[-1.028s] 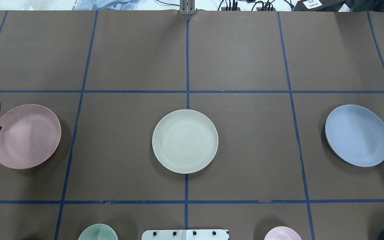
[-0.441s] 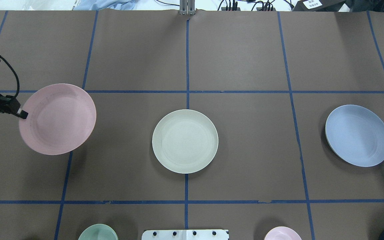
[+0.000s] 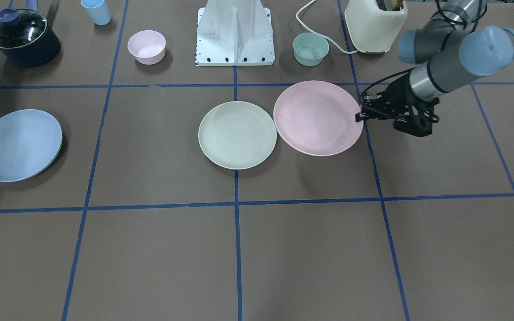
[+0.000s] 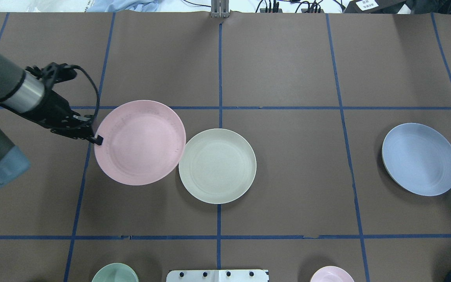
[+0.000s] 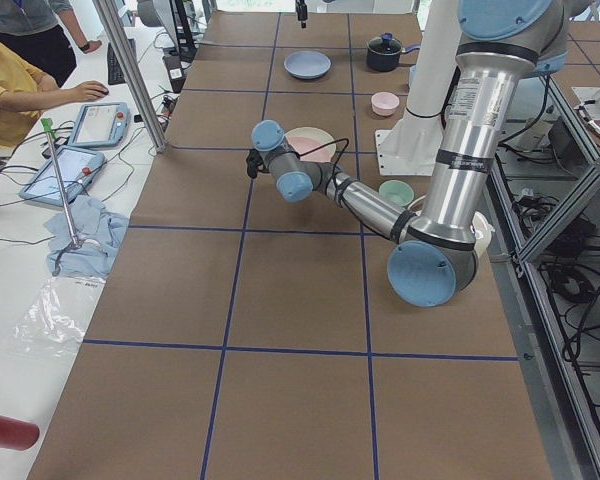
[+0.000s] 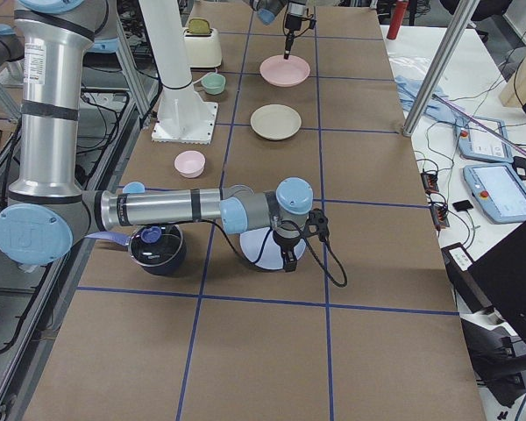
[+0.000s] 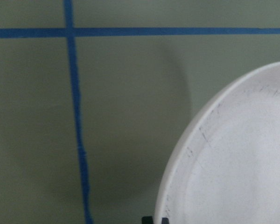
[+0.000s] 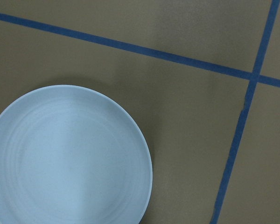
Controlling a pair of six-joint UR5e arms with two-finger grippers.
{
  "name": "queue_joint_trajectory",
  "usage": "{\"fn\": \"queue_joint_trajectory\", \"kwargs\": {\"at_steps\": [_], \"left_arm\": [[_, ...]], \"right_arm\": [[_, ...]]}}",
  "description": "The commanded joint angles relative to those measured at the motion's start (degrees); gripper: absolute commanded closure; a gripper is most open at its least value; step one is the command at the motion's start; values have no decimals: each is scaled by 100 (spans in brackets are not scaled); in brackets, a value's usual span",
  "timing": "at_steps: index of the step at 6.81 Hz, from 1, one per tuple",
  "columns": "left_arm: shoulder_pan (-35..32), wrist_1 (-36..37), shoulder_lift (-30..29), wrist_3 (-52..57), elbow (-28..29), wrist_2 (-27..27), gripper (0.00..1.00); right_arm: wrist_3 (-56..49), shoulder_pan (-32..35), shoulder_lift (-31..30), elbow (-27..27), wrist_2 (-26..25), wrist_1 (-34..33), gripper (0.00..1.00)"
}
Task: Stack three plates with pink and blue
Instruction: 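Lift the pink plate with the left gripper and carry it over the cream plate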
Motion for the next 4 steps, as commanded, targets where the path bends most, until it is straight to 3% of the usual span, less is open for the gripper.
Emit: {"fn": "queue_joint_trajectory", "kwargs": {"at_steps": [1, 4], "left_arm": [[689, -9, -430, -1062, -17, 471, 100], [1067, -9, -824, -1294, 280, 681, 100]], "right_arm": [[0, -15, -1, -30, 2, 5, 0], [9, -15, -1, -47, 20, 5, 0]]}}
